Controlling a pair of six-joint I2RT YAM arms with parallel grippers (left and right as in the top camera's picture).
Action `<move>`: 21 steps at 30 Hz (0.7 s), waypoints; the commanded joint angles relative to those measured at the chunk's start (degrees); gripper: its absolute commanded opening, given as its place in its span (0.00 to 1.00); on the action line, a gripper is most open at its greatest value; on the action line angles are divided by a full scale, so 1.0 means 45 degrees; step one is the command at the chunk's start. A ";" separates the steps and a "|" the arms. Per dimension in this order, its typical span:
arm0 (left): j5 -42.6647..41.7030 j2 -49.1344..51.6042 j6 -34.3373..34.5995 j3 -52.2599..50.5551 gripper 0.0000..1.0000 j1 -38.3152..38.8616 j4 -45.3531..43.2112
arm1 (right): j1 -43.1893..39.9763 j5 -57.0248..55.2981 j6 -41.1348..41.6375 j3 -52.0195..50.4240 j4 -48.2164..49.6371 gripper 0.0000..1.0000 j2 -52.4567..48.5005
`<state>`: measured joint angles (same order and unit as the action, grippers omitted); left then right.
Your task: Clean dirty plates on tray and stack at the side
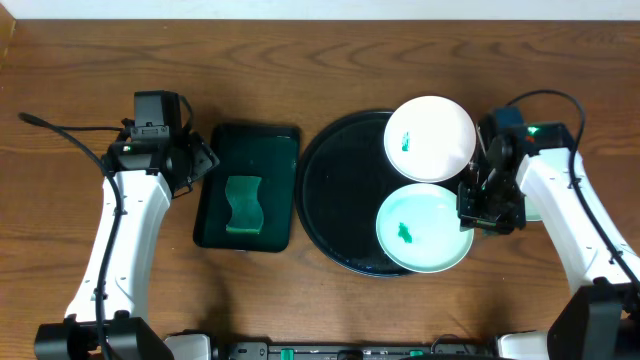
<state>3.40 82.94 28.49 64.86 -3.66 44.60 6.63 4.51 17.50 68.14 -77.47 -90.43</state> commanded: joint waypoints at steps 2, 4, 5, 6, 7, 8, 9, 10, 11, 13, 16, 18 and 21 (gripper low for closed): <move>0.0155 0.0024 0.0015 0.0185 0.80 -0.0039 0.0029 | -0.0039 -0.0243 0.0641 -0.1030 0.0738 0.36 0.0044; 0.0155 0.0024 0.0015 0.0185 0.80 -0.0039 0.0029 | -0.0034 -0.0248 0.0714 -0.1462 0.1064 0.37 0.0044; 0.0155 0.0024 0.0015 0.0185 0.80 -0.0039 0.0029 | -0.0034 -0.0238 0.0748 -0.1719 0.1248 0.36 0.0044; 0.0155 0.0024 0.0015 0.0185 0.80 -0.0039 0.0029 | -0.0034 -0.0238 0.0806 -0.1957 0.1477 0.37 0.0044; 0.0155 0.0024 0.0015 0.0185 0.80 -0.0039 0.0029 | -0.0034 -0.0238 0.0826 -0.2176 0.1676 0.37 0.0044; 0.0155 0.0024 0.0015 0.0185 0.80 -0.0039 0.0029 | -0.0034 -0.0238 0.0826 -0.2511 0.2055 0.36 0.0044; 0.0155 0.0024 0.0015 0.0185 0.80 -0.0039 0.0029 | -0.0034 -0.0223 0.0835 -0.2701 0.2259 0.34 0.0044; 0.0155 0.0024 0.0015 0.0185 0.80 -0.0039 0.0029 | -0.0034 -0.0228 0.0918 -0.2846 0.2443 0.31 0.0044; 0.0155 0.0024 0.0015 0.0185 0.80 -0.0039 0.0029 | -0.0034 -0.0233 0.1039 -0.2948 0.2511 0.28 0.0044; 0.0155 0.0024 0.0015 0.0185 0.80 -0.0039 0.0029 | -0.0039 -0.0228 0.1258 -0.3031 0.2647 0.23 0.0044; 0.0155 0.0024 0.0015 0.0185 0.80 -0.0039 0.0029 | -0.0034 -0.0209 0.1404 -0.3026 0.2686 0.11 0.0044; 0.0155 0.0024 0.0015 0.0185 0.80 -0.0039 0.0029 | -0.0034 -0.0126 0.1394 -0.3026 0.2710 0.05 0.0044; 0.0160 0.0024 0.0015 0.0185 0.80 -0.0039 0.0029 | -0.0034 0.0389 0.1389 -0.3026 0.2710 0.01 0.0044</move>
<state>3.38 82.94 28.49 64.86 -3.66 44.62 6.63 4.29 23.07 54.63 -65.32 -90.48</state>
